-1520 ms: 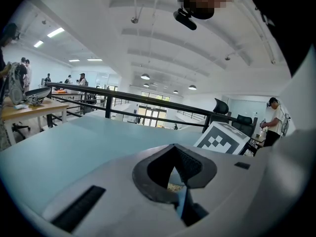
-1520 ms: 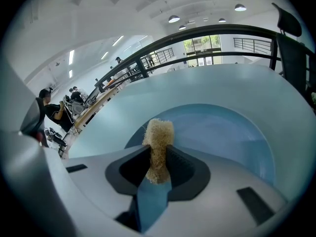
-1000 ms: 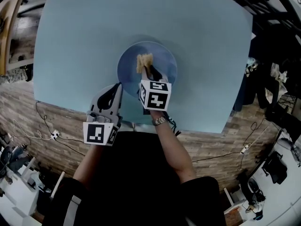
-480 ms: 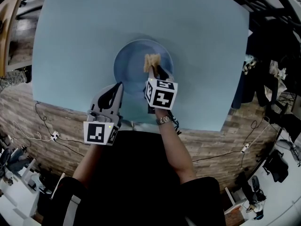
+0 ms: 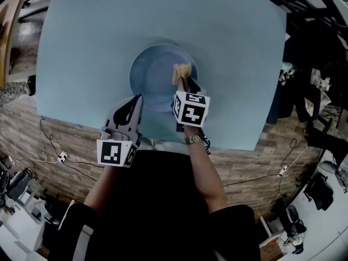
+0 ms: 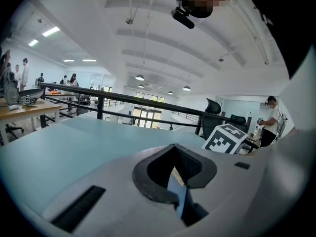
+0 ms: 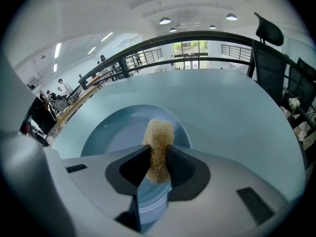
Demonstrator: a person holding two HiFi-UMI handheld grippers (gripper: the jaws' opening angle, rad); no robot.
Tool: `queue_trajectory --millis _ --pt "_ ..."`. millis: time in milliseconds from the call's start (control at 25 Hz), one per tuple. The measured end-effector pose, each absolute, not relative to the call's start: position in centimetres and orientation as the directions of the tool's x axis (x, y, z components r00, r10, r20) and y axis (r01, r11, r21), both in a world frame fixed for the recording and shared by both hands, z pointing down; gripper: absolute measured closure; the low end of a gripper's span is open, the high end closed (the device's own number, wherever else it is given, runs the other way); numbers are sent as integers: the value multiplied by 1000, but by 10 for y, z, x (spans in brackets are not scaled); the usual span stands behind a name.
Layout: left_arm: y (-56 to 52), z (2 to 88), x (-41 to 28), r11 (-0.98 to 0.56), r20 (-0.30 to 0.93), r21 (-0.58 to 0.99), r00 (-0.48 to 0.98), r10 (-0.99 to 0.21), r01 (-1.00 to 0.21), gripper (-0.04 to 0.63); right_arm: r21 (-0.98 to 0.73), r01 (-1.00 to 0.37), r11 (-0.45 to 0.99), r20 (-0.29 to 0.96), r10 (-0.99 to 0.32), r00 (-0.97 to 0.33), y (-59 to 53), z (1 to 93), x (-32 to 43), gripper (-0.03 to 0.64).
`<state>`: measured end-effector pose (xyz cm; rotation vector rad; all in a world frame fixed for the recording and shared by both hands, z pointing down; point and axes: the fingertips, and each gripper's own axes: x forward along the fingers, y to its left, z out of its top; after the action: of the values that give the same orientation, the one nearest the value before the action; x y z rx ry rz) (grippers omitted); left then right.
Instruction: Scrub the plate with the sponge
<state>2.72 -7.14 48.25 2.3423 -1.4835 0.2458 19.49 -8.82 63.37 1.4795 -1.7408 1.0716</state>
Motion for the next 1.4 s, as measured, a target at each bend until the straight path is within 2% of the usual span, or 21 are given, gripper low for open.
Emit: queue_trajectory --millis 560,960,1400 --pt "-68 485 30 -403 328 206 451 -830 -892 594 -154 -987 36 844 -515 -151 -81 621 202 534" --pt "-68 485 19 -377 318 217 430 -845 -901 594 -221 -968 118 813 -526 -249 -87 607 155 534" --pt "-64 487 -7 -337 338 205 390 -857 -919 594 -284 -925 252 803 -466 -373 -80 613 80 534"
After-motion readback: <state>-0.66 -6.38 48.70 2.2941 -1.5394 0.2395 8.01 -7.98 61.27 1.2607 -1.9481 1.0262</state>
